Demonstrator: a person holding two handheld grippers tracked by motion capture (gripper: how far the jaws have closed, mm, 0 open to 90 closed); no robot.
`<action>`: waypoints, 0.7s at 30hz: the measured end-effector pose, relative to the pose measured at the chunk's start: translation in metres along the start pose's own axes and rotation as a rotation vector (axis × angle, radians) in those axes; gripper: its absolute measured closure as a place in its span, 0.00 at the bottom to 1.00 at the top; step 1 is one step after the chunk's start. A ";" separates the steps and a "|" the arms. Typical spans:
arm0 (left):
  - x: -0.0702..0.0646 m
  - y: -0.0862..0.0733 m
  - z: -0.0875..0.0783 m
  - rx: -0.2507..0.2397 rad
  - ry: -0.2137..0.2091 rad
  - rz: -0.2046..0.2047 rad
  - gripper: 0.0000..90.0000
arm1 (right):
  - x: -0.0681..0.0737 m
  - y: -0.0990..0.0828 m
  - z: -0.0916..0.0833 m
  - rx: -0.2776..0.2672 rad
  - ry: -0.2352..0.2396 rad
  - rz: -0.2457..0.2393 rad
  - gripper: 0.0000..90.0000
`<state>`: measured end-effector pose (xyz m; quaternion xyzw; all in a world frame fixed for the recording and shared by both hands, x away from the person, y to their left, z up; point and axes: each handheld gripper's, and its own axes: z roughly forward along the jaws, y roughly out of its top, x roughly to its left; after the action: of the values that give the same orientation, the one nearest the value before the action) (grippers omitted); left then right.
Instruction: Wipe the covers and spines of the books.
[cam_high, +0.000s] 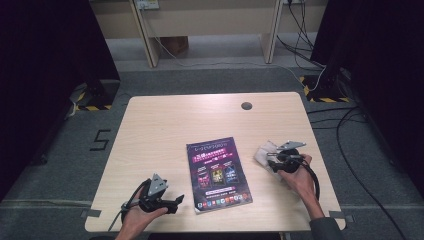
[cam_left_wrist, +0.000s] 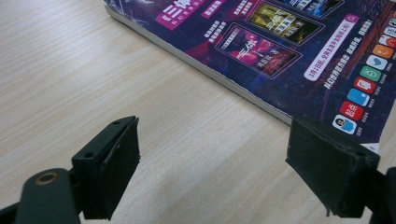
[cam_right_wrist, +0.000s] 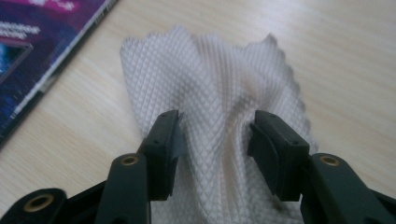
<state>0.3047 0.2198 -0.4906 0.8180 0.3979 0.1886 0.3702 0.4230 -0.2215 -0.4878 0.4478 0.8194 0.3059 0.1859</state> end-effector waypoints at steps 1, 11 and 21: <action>0.000 0.000 0.000 -0.001 0.000 0.000 0.18 | 0.000 0.002 -0.003 -0.022 0.011 -0.003 0.57; -0.002 0.001 0.003 -0.001 -0.011 0.002 0.19 | 0.034 0.019 -0.013 -0.128 0.150 -0.020 0.47; -0.010 0.009 0.017 0.000 -0.066 -0.015 0.28 | 0.064 0.024 0.007 -0.095 0.258 0.010 0.43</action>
<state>0.3140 0.2003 -0.4951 0.8207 0.3918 0.1584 0.3845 0.4077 -0.1548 -0.4790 0.3996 0.8187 0.4004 0.0984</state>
